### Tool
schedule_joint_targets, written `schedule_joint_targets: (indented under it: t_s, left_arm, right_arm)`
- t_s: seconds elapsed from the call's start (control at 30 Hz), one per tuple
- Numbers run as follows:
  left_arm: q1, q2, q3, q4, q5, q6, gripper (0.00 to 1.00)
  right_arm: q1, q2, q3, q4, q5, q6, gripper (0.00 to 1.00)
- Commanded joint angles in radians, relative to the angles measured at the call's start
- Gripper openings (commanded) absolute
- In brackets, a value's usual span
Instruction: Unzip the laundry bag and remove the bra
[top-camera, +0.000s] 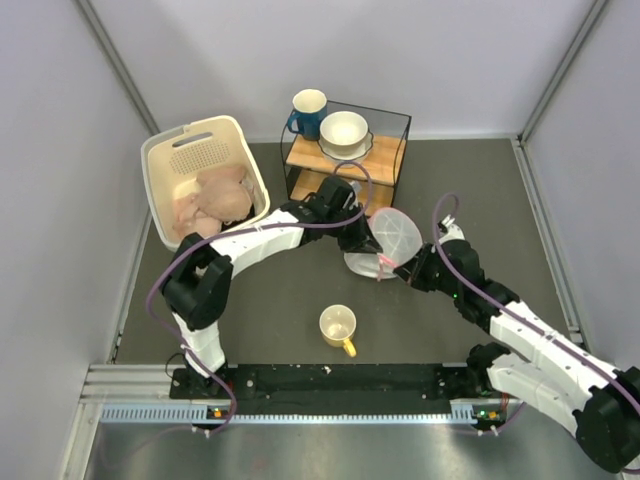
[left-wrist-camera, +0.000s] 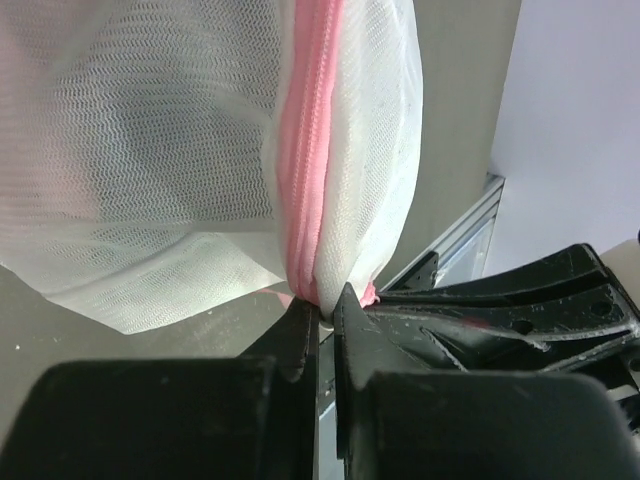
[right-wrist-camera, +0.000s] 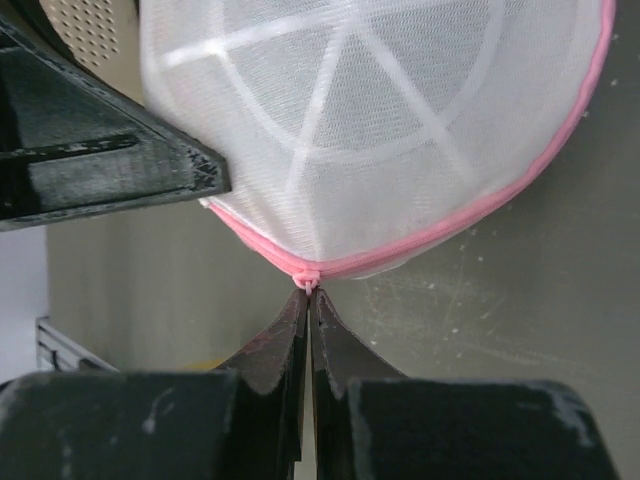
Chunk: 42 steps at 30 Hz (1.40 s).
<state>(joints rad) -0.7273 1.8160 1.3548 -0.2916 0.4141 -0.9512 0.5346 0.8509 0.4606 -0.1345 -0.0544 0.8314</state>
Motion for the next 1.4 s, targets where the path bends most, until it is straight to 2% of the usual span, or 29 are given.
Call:
schedule_joint_targets:
  t_s: [0.0,0.1,0.23,0.33,0.53,0.67,0.7,0.83,0.97,1.07,1.37]
  left_arm:
    - [0.038,-0.015,0.03,-0.019,0.021,0.066,0.0]
    - [0.074,-0.056,0.029,-0.058,0.071,0.136,0.0]
    - [0.083,-0.054,0.084,-0.11,0.156,0.244,0.0]
    - [0.069,0.035,0.193,-0.116,0.201,0.246,0.0]
    - [0.031,0.132,0.424,-0.244,0.114,0.316,0.0]
    - [0.032,0.137,0.506,-0.326,0.063,0.351,0.46]
    - [0.031,0.126,0.5,-0.349,0.046,0.356,0.64]
    - [0.031,-0.025,0.357,-0.324,0.008,0.33,0.85]
    - [0.029,-0.121,0.167,-0.252,0.078,0.266,0.85]
    - [0.022,-0.136,0.09,-0.178,0.13,0.218,0.84]
    - [-0.03,-0.055,0.095,-0.021,0.173,0.092,0.82]
  right_arm:
    - [-0.03,-0.03,0.062,-0.103,0.018,-0.184,0.0]
    - [-0.166,-0.091,0.026,-0.143,-0.019,-0.23,0.0]
    - [-0.194,-0.122,0.038,-0.172,-0.12,-0.284,0.0]
    - [-0.127,-0.156,0.062,-0.177,-0.119,-0.272,0.0]
    - [0.025,-0.223,0.151,-0.244,-0.053,-0.201,0.0]
    - [0.067,-0.21,0.167,-0.243,-0.001,-0.134,0.0]
    - [0.065,-0.202,0.159,-0.241,0.02,-0.105,0.0]
    - [0.067,-0.15,0.122,-0.171,0.041,-0.077,0.0]
    - [0.065,-0.113,0.11,-0.128,0.025,-0.071,0.0]
    - [0.065,-0.104,0.102,-0.116,0.013,-0.074,0.0]
    - [0.065,-0.105,0.09,-0.106,-0.009,-0.095,0.0]
